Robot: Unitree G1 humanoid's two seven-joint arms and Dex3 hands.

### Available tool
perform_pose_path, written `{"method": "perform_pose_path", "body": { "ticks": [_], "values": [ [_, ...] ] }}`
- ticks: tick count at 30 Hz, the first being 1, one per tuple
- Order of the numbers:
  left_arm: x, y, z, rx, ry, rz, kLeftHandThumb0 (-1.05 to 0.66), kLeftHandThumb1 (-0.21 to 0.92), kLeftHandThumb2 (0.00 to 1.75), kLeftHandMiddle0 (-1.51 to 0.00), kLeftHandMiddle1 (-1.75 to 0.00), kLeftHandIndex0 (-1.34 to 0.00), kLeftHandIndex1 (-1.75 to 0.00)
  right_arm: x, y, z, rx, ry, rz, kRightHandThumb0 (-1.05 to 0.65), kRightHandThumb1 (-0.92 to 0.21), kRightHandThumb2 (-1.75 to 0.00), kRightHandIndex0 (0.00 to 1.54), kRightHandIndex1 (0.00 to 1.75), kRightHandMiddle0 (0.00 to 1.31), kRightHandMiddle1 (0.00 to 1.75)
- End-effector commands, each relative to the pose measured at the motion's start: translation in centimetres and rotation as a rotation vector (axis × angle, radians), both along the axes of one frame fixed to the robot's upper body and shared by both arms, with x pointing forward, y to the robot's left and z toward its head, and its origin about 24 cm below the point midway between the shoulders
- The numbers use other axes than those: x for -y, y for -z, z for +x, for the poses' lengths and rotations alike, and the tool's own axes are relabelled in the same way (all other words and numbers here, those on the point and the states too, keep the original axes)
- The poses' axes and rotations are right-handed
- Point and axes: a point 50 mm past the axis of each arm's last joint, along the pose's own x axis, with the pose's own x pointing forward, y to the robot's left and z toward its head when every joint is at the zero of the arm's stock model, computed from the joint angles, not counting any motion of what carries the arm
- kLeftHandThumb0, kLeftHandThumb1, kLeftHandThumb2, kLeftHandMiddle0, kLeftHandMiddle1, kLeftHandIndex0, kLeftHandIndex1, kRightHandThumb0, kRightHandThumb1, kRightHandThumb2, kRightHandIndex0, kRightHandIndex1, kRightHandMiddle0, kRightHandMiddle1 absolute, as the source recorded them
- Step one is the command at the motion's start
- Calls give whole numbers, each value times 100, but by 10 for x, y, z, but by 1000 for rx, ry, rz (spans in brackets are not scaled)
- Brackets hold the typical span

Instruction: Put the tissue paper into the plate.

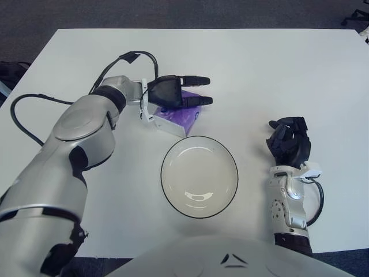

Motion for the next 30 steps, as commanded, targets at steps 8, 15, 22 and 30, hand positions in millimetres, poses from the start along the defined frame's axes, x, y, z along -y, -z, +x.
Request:
{"method": "perform_pose_path", "body": {
  "ticks": [8, 15, 22, 30],
  "values": [
    [6, 39, -28, -218, 107, 331, 4, 25, 137, 0, -13, 0, -40, -9, 43, -23, -226, 44, 144, -39, -62, -95, 65, 153, 38, 175],
    [16, 28, -39, -232, 152, 421, 18, 17, 149, 0, -37, 0, -72, -6, 43, -23, -193, 16, 137, -40, -59, -98, 64, 155, 40, 175],
    [18, 25, -44, -205, 177, 434, 19, 15, 154, 0, -78, 0, -107, -5, 44, -24, -188, 16, 134, -40, -57, -101, 65, 158, 42, 175],
    [16, 22, -47, -212, 197, 390, 17, 11, 159, -8, -151, 0, -143, -4, 44, -24, -182, 8, 132, -41, -56, -102, 66, 158, 42, 175]
  ]
}}
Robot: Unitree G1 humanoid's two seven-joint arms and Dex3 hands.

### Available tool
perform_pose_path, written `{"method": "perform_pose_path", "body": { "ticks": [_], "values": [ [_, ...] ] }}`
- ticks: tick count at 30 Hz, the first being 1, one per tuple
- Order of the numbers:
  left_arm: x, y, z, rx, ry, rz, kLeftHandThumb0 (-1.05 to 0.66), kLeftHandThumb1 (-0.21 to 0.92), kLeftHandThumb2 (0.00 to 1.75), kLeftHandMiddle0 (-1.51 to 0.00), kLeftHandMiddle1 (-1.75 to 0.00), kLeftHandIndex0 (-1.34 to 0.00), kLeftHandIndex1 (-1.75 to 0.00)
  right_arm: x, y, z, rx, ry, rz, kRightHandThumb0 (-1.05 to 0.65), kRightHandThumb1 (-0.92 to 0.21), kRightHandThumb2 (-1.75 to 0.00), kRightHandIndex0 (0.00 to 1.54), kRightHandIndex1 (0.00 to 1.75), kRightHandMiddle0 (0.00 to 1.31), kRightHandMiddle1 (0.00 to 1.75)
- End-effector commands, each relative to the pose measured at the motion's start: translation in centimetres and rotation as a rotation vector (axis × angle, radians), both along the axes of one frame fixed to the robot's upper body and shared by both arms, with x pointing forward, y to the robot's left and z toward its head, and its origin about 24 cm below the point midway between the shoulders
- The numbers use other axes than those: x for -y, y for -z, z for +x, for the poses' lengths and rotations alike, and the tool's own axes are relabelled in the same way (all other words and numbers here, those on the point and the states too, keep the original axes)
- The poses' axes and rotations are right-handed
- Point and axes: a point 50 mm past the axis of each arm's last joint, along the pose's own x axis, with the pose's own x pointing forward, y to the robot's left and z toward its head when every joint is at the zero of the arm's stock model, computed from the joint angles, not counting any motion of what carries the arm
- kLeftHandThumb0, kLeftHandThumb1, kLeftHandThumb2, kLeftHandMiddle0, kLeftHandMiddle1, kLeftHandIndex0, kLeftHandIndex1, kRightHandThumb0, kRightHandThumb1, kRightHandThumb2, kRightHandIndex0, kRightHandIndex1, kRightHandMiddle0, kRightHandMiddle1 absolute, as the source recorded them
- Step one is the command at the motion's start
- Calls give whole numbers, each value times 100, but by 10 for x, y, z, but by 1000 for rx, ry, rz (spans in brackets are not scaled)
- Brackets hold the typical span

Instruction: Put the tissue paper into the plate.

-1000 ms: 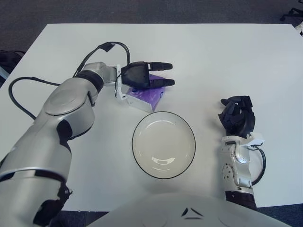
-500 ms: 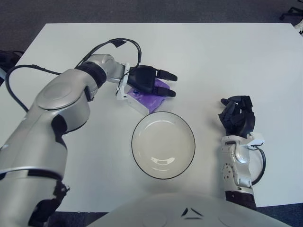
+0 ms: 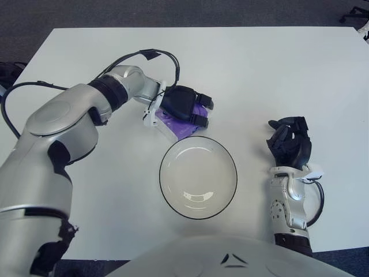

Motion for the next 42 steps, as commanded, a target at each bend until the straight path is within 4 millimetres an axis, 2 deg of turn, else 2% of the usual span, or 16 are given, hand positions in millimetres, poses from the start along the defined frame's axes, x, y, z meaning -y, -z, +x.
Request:
{"method": "perform_pose_path", "body": {
  "ticks": [1, 2, 4, 5, 9, 15, 17, 20, 30, 38, 42],
  "values": [
    [-12, 36, -16, -130, -2, 87, 16, 11, 159, -11, -159, 0, -149, -4, 45, -23, -224, 30, 107, -41, -56, -102, 66, 158, 42, 175],
    [-12, 36, -16, -135, -9, 82, 25, 24, 142, -24, -165, 0, -155, -4, 45, -23, -223, 28, 107, -41, -56, -102, 66, 158, 42, 175],
    [-13, 36, -16, -142, -22, 72, 34, 35, 128, -35, -170, -1, -161, -4, 45, -23, -221, 28, 107, -41, -55, -103, 66, 159, 43, 175],
    [-13, 36, -16, -143, -26, 69, 37, 38, 123, -40, -171, -1, -163, -4, 45, -23, -220, 27, 107, -41, -55, -103, 66, 160, 43, 175],
    [-13, 37, -15, -140, -34, 64, 42, 40, 120, -49, -174, -5, -169, -3, 45, -23, -221, 27, 105, -41, -54, -104, 67, 161, 43, 175],
    [-14, 38, -14, -130, -35, 57, 47, 30, 133, -60, -175, -22, -174, -3, 45, -23, -218, 26, 101, -41, -54, -105, 68, 162, 44, 175],
    [-14, 38, -14, -128, -32, 48, 19, 25, 139, -65, -174, -35, -174, -2, 45, -23, -217, 27, 100, -41, -53, -105, 68, 162, 44, 175],
    [-15, 38, -14, -124, -30, 39, 7, 21, 144, -68, -174, -43, -175, -2, 45, -23, -214, 27, 97, -41, -53, -106, 68, 162, 44, 175],
    [-19, 36, -9, -57, -21, -70, 0, 14, 150, -73, -169, -54, -175, -1, 45, -22, -209, 30, 99, -42, -52, -107, 68, 159, 45, 175],
    [-26, 34, -1, 0, -71, -153, 0, 7, 154, -78, -156, -66, -175, 0, 45, -21, -214, 27, 93, -41, -53, -106, 68, 159, 45, 175],
    [-33, 32, 3, 18, -116, -208, 0, 7, 154, -78, -157, -66, -175, 0, 45, -21, -215, 26, 92, -42, -53, -106, 68, 158, 45, 175]
  ]
}}
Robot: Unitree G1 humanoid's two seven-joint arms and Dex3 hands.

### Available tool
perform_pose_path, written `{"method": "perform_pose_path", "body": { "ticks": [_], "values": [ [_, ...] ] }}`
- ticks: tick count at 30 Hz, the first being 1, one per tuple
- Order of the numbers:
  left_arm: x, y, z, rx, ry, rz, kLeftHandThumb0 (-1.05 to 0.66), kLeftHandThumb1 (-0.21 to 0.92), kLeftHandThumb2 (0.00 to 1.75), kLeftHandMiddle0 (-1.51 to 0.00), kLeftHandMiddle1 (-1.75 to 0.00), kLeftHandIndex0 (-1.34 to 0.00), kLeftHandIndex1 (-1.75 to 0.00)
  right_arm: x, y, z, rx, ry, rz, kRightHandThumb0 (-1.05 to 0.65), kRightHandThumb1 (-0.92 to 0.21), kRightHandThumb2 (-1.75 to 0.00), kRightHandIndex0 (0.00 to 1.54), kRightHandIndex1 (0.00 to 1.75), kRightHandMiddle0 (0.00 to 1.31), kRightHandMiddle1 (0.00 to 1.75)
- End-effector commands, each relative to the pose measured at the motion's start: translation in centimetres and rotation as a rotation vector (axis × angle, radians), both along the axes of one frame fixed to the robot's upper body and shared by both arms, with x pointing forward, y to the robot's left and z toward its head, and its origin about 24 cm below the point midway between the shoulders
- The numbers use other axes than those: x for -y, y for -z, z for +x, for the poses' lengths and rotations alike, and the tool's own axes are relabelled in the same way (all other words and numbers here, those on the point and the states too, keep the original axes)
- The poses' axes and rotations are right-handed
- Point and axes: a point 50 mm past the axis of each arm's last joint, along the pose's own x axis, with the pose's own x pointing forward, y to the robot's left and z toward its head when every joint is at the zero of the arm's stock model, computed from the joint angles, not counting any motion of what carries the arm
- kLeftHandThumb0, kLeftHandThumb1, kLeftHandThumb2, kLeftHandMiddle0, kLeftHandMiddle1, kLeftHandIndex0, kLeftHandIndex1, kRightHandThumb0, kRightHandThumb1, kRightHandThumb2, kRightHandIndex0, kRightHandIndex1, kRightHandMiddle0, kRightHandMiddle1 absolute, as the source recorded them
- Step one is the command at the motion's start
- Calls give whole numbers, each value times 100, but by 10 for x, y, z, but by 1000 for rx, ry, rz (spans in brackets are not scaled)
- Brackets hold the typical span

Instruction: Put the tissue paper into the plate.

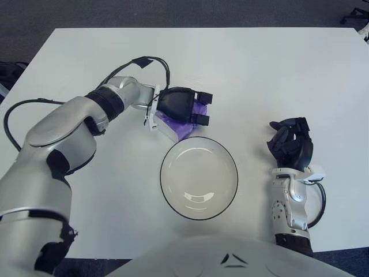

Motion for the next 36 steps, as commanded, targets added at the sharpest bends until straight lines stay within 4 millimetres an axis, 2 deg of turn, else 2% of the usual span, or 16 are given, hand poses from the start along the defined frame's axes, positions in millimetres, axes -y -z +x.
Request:
{"method": "perform_pose_path", "body": {
  "ticks": [1, 3, 6, 11, 13, 24, 32, 36],
  "values": [
    [-25, 24, -1, -53, -99, 42, 0, 8, 154, -77, -159, -64, -175, -4, 43, -19, -225, 27, 103, -42, -53, -106, 69, 158, 45, 175],
    [-32, 16, 2, -79, -155, -11, 0, 10, 154, -74, -165, -61, -175, -4, 43, -19, -223, 29, 105, -41, -53, -106, 69, 158, 45, 175],
    [-32, 16, 3, -116, -218, -69, 0, 11, 154, -72, -170, -59, -175, -4, 43, -18, -221, 24, 105, -41, -53, -106, 69, 156, 44, 175],
    [-37, 14, 9, -174, -371, -248, 0, -1, 166, -80, -168, -69, -175, -4, 43, -17, -232, 27, 104, -41, -54, -105, 69, 155, 44, 175],
    [-39, 13, 11, -198, -429, -317, 0, -1, 166, -84, -166, -68, -175, -4, 43, -17, -235, 29, 107, -41, -54, -105, 69, 155, 44, 175],
    [-51, 3, 20, -322, -583, -531, 0, 1, 163, -89, -161, -61, -175, -6, 42, -14, -229, 27, 119, -41, -55, -104, 70, 154, 43, 175],
    [-56, 0, 23, -428, -641, -680, 0, 9, 157, -79, -171, -55, -175, -8, 43, -13, -224, 35, 133, -41, -56, -102, 70, 154, 42, 175],
    [-62, -4, 25, -536, -685, -762, 0, 13, 154, -75, -173, -53, -175, -9, 42, -12, -213, 26, 138, -41, -56, -102, 70, 154, 42, 175]
  ]
}}
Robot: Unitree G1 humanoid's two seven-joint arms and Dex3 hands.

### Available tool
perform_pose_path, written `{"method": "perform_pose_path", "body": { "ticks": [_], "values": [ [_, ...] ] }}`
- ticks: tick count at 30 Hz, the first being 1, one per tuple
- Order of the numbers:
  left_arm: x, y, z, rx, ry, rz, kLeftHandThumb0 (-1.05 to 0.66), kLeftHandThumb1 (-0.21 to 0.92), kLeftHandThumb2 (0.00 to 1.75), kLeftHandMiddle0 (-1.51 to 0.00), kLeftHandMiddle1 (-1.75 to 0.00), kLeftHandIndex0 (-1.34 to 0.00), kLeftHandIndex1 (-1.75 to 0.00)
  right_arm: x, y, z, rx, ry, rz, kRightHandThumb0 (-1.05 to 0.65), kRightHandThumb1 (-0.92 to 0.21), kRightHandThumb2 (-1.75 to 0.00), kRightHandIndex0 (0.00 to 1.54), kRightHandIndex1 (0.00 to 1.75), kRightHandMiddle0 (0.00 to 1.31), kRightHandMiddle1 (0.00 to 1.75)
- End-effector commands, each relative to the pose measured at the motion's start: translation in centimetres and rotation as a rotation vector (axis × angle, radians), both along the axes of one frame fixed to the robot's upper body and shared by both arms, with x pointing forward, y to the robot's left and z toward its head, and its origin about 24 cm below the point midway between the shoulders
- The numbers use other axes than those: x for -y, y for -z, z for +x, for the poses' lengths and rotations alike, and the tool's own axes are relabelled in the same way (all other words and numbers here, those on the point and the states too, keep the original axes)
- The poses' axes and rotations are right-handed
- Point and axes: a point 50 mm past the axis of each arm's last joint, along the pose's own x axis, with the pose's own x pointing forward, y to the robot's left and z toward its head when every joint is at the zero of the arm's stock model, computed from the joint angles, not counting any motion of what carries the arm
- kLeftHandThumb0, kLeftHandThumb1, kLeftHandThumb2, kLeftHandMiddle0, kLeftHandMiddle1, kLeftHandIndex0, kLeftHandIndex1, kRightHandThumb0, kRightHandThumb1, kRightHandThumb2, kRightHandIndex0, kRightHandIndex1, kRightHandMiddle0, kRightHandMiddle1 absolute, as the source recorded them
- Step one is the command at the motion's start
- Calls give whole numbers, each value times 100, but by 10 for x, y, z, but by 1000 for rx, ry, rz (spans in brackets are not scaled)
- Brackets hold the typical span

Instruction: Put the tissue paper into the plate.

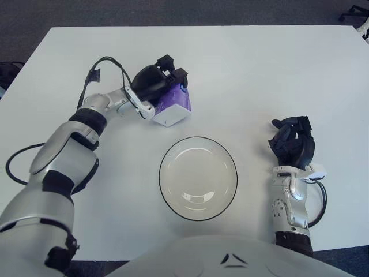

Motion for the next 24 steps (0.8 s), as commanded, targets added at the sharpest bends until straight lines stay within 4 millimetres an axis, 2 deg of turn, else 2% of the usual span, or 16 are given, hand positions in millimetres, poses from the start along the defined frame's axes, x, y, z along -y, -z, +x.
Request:
{"method": "perform_pose_path", "body": {
  "ticks": [1, 7, 17, 24],
  "values": [
    [-8, 7, -1, -93, -32, -66, 0, 14, 153, -74, -173, -52, -175, -11, 44, -16, -219, 10, 132, -41, -56, -102, 70, 154, 42, 175],
    [-15, -1, 1, -175, -59, -195, 0, 15, 152, -73, -173, -51, -175, -11, 44, -15, -223, 0, 126, -41, -56, -102, 70, 154, 42, 175],
    [-24, -7, 5, -297, -100, -376, 0, 0, 164, -89, -163, -62, -175, -13, 44, -12, -250, 8, 110, -40, -57, -101, 68, 156, 42, 175],
    [-28, -12, 6, -354, -109, -455, 0, -2, 165, -92, -159, -63, -175, -14, 46, -10, -274, 22, 107, -40, -58, -99, 67, 158, 41, 175]
  ]
}}
